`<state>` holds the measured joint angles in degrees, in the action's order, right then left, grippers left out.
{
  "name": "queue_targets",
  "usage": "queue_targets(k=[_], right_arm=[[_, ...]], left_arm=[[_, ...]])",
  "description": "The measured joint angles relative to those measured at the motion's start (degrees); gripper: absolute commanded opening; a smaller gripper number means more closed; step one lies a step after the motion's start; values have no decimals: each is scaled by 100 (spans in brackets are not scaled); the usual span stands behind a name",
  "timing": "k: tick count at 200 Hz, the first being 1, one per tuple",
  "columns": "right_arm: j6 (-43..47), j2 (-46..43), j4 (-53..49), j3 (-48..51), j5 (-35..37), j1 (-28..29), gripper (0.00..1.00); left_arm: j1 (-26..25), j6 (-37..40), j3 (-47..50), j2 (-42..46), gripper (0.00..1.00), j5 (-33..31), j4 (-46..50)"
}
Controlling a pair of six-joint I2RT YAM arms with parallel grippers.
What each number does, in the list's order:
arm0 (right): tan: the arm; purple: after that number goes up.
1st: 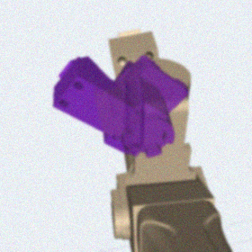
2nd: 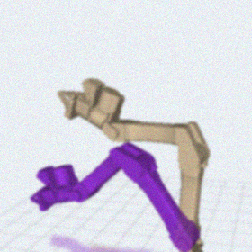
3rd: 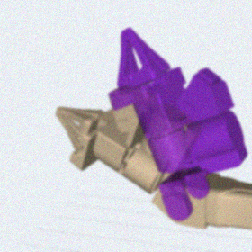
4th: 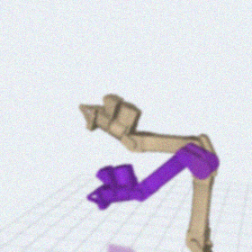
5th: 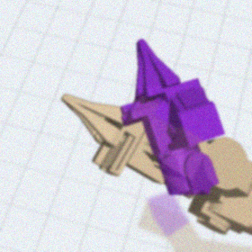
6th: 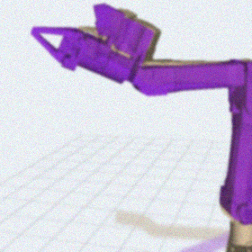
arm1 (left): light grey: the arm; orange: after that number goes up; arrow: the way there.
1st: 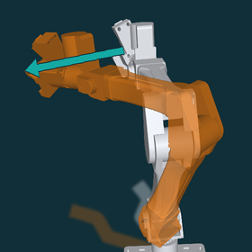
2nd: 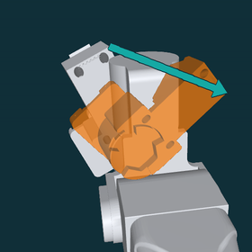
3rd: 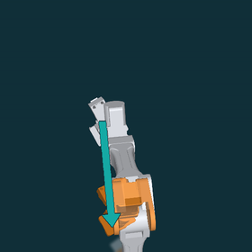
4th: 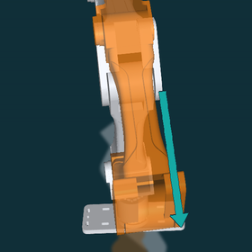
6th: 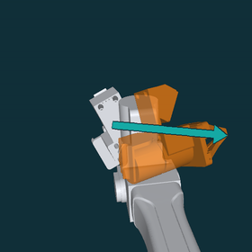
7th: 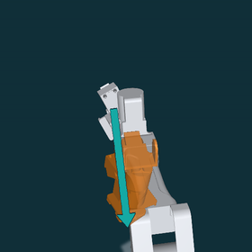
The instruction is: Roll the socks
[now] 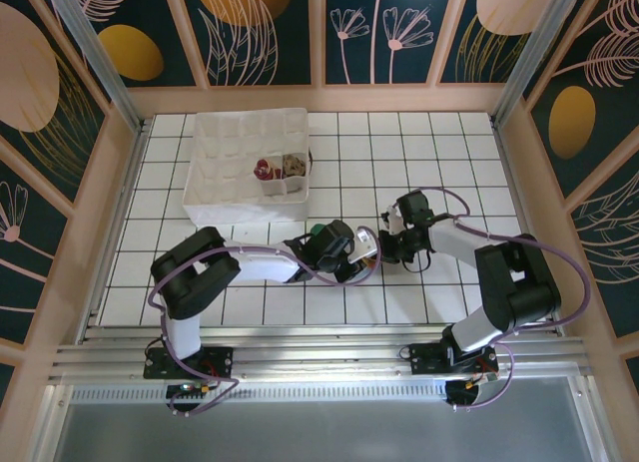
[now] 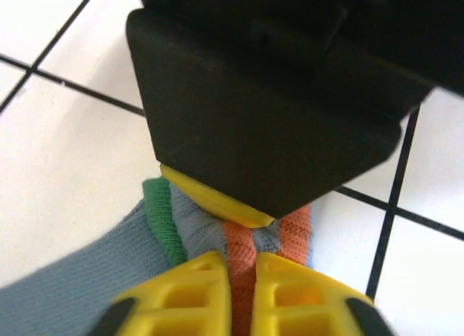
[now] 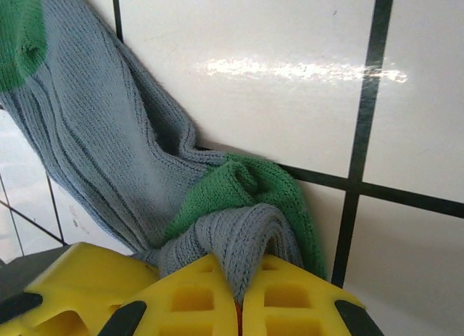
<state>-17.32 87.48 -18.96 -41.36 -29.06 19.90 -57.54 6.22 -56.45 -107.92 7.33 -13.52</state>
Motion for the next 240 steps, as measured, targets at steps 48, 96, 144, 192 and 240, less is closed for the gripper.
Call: queue_targets(k=[48, 96, 144, 192, 240], right_arm=[[-52, -317, -201, -11, -177, -776, 24], [-63, -46, -278, -658, -267, -876, 14], [-85, 1049, 240, -1370, -717, -44, 8], [-103, 2031, 621, -1462, -1248, 179, 7], [-127, 2037, 658, -1462, -1209, 9, 7]], left_arm=[[4, 48, 160, -4, 0, 125, -297], [4, 348, 232, 2, 0, 188, -402], [4, 551, 232, 7, 0, 254, -402], [0, 603, 306, 79, 0, 273, -385], [-2, 481, 608, 341, 0, 317, -400]])
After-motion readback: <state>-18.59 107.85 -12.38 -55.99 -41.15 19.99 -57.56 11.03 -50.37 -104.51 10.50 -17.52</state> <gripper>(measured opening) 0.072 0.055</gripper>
